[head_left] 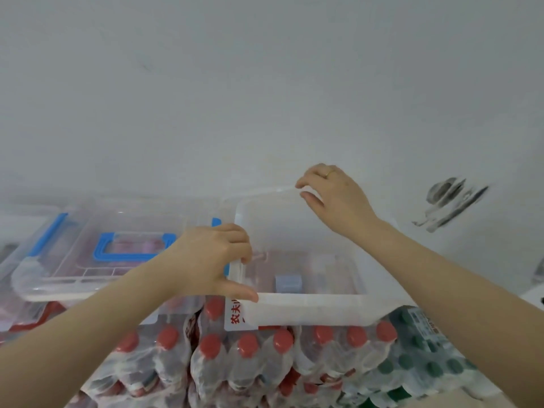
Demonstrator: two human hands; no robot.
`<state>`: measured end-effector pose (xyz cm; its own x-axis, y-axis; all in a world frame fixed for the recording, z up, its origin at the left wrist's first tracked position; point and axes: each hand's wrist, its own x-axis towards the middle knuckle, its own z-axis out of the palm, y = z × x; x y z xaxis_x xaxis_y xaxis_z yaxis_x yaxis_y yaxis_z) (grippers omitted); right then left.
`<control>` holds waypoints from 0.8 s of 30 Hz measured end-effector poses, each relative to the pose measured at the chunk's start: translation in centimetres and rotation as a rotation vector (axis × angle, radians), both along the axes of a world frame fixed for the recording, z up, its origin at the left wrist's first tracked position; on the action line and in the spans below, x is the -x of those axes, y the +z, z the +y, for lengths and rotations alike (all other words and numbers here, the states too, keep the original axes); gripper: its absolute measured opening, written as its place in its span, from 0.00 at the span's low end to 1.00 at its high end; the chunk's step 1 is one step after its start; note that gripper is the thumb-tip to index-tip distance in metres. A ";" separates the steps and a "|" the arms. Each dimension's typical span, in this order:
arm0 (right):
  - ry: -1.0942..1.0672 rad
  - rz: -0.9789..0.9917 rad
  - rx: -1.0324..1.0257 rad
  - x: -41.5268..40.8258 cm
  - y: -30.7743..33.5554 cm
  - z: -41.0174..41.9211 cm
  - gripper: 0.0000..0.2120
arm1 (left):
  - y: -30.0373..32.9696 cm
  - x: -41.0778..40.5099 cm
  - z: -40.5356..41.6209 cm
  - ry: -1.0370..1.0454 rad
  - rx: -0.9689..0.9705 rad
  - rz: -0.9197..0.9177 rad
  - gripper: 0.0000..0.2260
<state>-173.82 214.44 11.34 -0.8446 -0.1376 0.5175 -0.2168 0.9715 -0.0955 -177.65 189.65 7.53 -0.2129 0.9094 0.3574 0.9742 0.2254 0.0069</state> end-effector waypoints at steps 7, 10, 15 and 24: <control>-0.165 -0.234 -0.209 3.5 -1.2 -0.9 0.19 | 0.5 0.1 -0.8 0.015 0.060 -0.024 0.35; -0.237 -0.324 -0.269 4.3 -1.7 -1.3 0.17 | 0.7 0.1 -0.8 0.084 0.162 -0.144 0.40; -0.221 -0.297 -0.190 4.7 -1.0 -0.8 0.13 | 0.9 -0.1 -0.8 0.143 0.247 -0.192 0.43; -0.238 0.360 -0.359 -3.4 3.0 0.1 0.08 | -1.9 -0.4 -1.7 0.041 -0.163 0.027 0.26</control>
<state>-170.47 214.58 14.33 -0.6527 -0.1853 0.7346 0.0547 0.9556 0.2896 -177.22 187.94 5.61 -0.2369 0.8296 0.5057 0.9646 0.2629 0.0207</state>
